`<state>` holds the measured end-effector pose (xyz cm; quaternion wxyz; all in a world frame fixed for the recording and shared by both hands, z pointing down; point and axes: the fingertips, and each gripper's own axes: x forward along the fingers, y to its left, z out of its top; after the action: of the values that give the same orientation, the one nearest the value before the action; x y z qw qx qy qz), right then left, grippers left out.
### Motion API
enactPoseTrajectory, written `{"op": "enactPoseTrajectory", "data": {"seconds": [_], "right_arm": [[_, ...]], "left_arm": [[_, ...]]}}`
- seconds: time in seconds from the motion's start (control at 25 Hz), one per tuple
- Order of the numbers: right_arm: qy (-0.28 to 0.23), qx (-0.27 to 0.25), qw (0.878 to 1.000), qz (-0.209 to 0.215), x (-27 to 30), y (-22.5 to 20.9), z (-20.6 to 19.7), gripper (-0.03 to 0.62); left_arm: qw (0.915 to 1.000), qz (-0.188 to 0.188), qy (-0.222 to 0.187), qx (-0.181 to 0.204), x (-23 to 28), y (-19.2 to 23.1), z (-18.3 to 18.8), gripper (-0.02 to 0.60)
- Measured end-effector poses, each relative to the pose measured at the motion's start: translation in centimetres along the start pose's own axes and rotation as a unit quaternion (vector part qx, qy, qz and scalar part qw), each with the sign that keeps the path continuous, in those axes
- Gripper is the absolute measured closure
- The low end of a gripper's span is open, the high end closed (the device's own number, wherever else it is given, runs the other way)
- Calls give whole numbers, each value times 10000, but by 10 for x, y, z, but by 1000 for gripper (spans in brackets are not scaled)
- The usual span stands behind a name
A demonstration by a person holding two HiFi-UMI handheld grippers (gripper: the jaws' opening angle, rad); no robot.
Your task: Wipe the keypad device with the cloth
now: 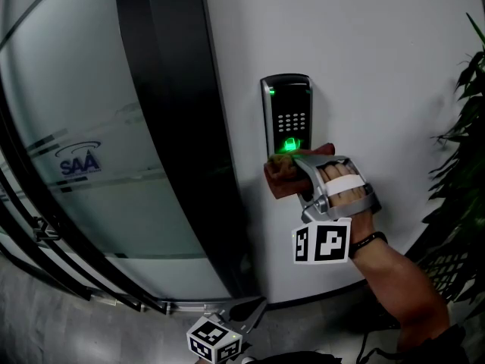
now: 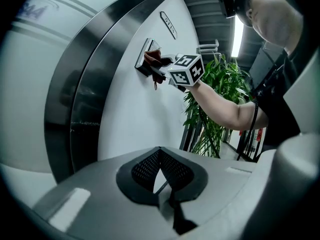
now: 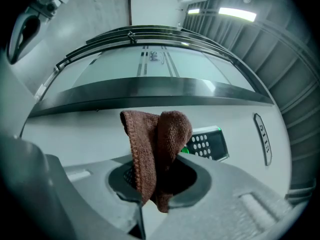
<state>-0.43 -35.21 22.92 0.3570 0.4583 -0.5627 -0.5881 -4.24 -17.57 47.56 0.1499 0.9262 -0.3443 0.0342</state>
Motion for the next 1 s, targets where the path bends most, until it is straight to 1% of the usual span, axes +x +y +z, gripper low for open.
{"op": "enactPoseTrajectory", "data": {"seconds": [0.32, 0.64, 0.88, 1.0], "right_arm": [[-58, 61, 9998, 198, -4, 21, 2, 539], [-66, 172, 9994, 307, -5, 33, 2, 539], [68, 298, 9965, 776, 0, 59, -6, 539], [66, 322, 9955, 887, -3, 66, -7, 539]], "left_arm": [[10000, -27, 39, 7, -1, -4, -1, 565], [10000, 41, 42, 51, -5, -1, -3, 565], [9999, 102, 20, 115, -10, 1, -2, 565], [9999, 112, 42, 112, -13, 2, -1, 565]]}}
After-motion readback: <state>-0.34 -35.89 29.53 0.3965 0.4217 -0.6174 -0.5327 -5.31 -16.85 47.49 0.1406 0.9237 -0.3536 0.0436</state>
